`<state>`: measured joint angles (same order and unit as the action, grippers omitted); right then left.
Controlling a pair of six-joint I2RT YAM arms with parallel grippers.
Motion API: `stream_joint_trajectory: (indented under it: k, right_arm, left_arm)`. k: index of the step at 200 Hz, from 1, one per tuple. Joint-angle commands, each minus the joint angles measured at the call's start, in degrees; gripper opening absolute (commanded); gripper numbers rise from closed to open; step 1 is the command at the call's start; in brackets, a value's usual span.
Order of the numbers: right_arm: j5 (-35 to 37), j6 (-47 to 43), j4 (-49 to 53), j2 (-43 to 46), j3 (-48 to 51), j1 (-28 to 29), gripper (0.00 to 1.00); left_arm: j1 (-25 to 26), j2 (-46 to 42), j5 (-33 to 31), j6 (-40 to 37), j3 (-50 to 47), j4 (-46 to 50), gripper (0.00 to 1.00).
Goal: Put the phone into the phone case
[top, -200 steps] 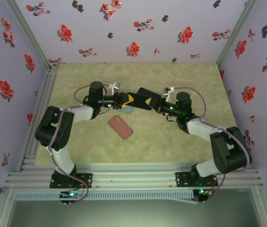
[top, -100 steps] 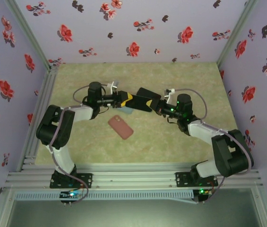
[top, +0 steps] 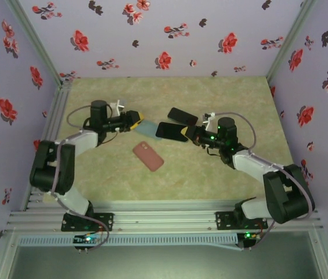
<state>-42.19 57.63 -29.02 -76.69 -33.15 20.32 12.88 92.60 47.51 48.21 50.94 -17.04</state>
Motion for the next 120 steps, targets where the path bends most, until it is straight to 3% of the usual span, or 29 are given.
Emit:
stream_joint_trajectory:
  k: [1,36,79,120]
  right_arm:
    - [-0.17,-0.44,0.27,3.04,0.2,0.35,0.0]
    - [-0.3,-0.5,1.77,4.43,0.57,0.39,0.0]
    - [-0.52,0.11,2.58,6.41,1.51,0.38,0.0]
    - [0.27,-1.01,5.79,9.13,1.7,0.34,0.0]
  left_arm:
    - [0.0,-4.73,-10.47,-16.72,3.0,24.8,0.45]
    - [-0.49,-5.48,-14.79,-17.58,-0.77,28.0,0.44]
    - [-0.41,0.26,-14.31,-14.34,-4.94,19.23,0.45]
    - [1.23,4.71,-14.83,-15.14,-4.06,16.6,0.45]
